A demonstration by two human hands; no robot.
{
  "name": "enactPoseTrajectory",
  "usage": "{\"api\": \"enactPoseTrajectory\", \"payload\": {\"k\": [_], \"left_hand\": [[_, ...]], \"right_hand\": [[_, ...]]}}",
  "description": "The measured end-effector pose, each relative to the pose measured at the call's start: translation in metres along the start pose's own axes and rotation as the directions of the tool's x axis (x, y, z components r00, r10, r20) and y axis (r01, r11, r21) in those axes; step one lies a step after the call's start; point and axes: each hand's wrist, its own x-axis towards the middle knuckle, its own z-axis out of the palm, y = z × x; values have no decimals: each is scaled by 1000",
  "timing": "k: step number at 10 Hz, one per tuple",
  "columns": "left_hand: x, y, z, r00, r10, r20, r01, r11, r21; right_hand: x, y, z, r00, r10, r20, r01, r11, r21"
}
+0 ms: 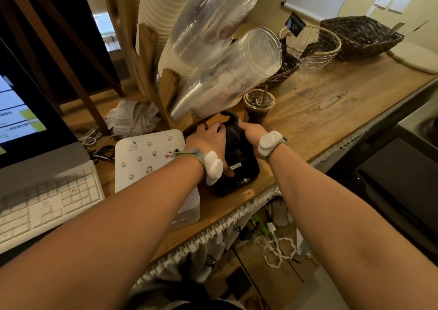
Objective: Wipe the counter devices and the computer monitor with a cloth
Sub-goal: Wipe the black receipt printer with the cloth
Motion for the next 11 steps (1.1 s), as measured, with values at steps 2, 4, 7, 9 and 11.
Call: {"api": "enactPoseTrajectory", "payload": {"k": [2,4,7,9,11], "left_hand": [[-1,3,-1,1000,-20,11,20,1000,7],[-4,3,-1,1000,-14,-4,14,1000,7],[-4,3,2,1000,-21,-8,21,1000,19],[-5,4,6,1000,-20,-18,20,999,38],[-9,5,9,999,-12,-50,11,1000,-12]], "right_hand": [[28,60,-16,993,113,28,-115,992,57],[-23,67,-14,998,-61,2,61,997,-44],[-66,50,-7,983,-140,-115,143,990,16],[-71,78,-5,981,-159,-115,145,982,-119],[-76,52,0,948,-285,-142,271,956,-110]]}}
